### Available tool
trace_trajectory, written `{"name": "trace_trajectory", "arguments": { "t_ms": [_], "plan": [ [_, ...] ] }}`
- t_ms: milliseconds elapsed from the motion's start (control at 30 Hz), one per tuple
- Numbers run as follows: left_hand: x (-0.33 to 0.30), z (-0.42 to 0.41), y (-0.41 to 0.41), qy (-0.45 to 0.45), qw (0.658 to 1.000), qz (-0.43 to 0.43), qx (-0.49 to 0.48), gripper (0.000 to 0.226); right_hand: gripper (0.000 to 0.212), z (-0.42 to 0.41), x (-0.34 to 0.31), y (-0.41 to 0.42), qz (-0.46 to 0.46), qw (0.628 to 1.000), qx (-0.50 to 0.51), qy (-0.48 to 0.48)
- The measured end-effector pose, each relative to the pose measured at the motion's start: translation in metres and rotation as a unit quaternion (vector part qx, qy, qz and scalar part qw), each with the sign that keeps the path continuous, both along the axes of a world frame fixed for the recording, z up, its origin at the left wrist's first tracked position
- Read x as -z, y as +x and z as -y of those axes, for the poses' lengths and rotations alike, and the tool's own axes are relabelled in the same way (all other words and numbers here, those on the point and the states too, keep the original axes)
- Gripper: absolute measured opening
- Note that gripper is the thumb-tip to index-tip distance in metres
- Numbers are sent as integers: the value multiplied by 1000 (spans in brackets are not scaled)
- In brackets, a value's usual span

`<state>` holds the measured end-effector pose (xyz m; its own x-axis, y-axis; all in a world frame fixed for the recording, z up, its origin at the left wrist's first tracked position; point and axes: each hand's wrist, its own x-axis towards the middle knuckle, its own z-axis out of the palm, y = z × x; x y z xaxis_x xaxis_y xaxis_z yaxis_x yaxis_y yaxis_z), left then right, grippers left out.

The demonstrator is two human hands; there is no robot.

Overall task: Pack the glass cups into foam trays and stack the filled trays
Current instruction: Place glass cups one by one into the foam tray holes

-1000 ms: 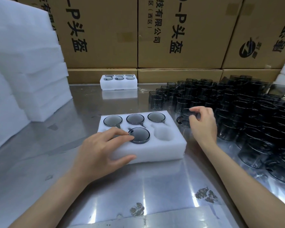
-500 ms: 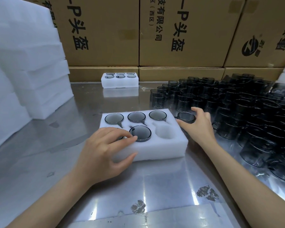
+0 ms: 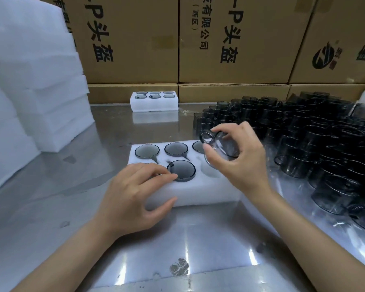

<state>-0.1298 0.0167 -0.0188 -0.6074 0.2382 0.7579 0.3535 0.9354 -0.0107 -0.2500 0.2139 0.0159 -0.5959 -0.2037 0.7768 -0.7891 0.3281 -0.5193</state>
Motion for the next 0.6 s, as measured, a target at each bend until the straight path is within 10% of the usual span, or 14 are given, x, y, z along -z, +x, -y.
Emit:
{"name": "trace_trajectory", "arguments": {
  "t_ms": [600],
  "plan": [
    [-7,-5,4,-13,1000,15,-15,33,48,12,5,15,56,941,210,260]
  ]
}}
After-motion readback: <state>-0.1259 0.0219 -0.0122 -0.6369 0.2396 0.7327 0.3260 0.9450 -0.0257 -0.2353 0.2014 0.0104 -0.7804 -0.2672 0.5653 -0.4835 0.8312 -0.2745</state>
